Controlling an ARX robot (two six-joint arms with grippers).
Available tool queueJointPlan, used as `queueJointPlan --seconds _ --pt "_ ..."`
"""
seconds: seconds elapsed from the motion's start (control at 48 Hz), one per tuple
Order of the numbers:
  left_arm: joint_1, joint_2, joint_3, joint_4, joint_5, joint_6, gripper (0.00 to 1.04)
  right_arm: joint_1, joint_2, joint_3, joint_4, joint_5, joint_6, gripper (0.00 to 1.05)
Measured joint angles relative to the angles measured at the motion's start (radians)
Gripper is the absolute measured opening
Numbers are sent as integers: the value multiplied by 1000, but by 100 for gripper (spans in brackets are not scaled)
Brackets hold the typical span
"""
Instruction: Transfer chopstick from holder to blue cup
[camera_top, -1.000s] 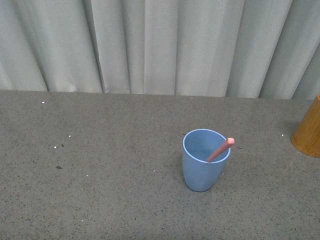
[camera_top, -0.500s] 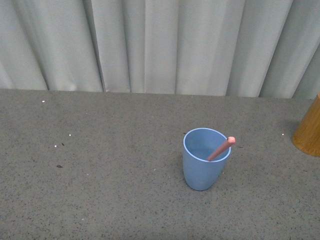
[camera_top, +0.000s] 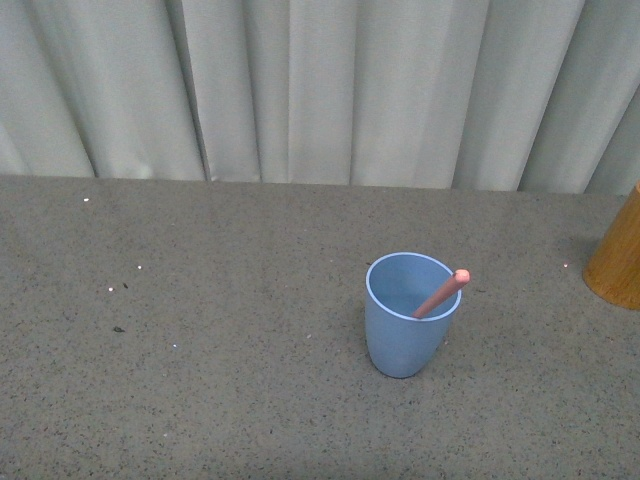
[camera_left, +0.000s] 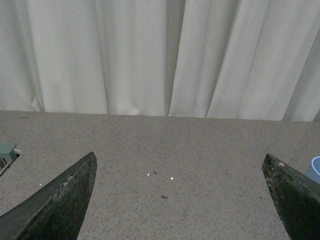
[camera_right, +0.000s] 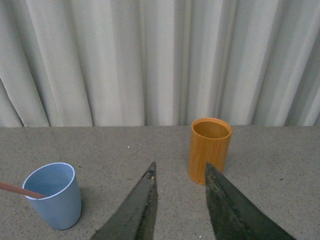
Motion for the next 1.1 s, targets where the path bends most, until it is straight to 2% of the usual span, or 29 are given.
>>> queueJointPlan --seconds 0.083,0.229,0.375,0.479,1.104 --pt "0 0 0 0 0 0 98 0 0 0 0 0 0 43" --pt "0 0 0 0 0 0 98 0 0 0 0 0 0 75" --pt "0 0 0 0 0 0 98 0 0 0 0 0 1 97" --pt "0 0 0 0 0 0 98 0 0 0 0 0 0 94" --pt "0 0 0 0 0 0 98 0 0 0 0 0 0 95"
